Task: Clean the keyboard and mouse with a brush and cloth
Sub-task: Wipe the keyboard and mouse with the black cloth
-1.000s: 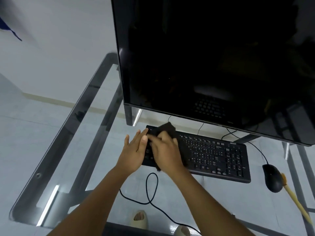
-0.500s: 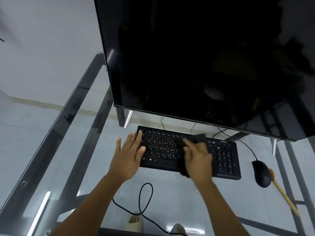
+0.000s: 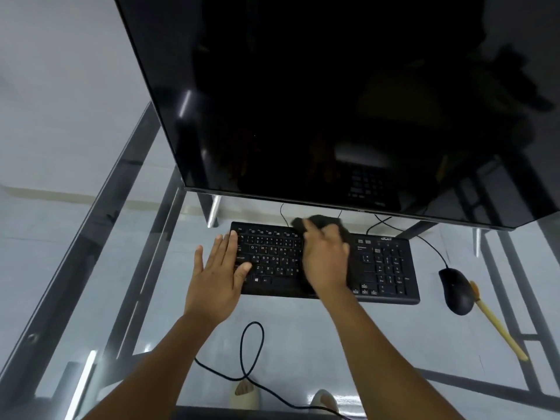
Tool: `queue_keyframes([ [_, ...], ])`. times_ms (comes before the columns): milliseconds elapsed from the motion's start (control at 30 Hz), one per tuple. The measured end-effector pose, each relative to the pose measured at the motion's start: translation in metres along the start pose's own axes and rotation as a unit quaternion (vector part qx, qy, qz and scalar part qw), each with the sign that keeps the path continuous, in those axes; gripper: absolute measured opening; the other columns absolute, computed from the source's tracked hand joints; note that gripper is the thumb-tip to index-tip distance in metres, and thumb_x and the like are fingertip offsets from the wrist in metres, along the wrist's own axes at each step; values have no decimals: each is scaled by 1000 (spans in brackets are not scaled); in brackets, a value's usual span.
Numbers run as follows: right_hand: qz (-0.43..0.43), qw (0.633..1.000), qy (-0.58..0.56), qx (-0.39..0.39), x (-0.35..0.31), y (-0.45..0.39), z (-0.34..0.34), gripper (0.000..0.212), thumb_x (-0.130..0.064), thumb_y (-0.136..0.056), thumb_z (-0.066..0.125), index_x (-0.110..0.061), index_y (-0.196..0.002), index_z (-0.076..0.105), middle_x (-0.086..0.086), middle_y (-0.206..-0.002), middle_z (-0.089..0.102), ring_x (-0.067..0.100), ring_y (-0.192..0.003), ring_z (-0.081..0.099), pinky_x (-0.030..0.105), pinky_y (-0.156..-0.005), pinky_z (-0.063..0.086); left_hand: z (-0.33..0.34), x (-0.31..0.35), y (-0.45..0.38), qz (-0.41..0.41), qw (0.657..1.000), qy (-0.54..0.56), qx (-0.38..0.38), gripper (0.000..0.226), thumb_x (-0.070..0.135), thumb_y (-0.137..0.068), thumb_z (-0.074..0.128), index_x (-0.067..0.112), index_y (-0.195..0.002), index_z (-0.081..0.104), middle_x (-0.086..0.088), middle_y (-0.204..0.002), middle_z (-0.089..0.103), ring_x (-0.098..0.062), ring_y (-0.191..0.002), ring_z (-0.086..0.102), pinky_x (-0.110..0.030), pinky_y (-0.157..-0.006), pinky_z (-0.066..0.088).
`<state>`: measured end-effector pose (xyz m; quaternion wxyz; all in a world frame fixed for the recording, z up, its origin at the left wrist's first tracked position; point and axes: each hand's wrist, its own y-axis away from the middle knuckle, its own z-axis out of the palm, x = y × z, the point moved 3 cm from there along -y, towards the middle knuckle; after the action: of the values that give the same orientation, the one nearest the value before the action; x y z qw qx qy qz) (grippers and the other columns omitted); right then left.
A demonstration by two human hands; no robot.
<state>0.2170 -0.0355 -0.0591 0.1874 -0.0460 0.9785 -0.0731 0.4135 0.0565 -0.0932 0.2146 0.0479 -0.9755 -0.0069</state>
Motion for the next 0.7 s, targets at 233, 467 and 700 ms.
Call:
queue_keyframes([
  [233,-183,976,21,-113,-28,61,0,54,-6,-85,54,-29,-134,51,6,-99,54,26,-84,52,35,-72,45,-2,4,5,-26,999,-30,20,67,57,-96,3,20,-151,5,-4,-160,10,-16,-146,-1,-51,-117,-2],
  [467,196,980,28,22,131,28,-58,38,-18,-98,49,-17,-136,54,22,-106,54,37,-71,61,40,-71,54,-5,96,-21,68,996,-17,51,59,44,-98,21,13,-149,27,-6,-158,15,-21,-147,5,-50,-117,5],
  [700,-15,998,49,-31,84,25,-40,42,-20,-93,53,-24,-134,53,7,-89,49,24,-61,51,31,-65,50,49,151,-26,153,982,-90,-63,69,49,-93,11,13,-150,21,-4,-159,13,-20,-146,5,-48,-117,1],
])
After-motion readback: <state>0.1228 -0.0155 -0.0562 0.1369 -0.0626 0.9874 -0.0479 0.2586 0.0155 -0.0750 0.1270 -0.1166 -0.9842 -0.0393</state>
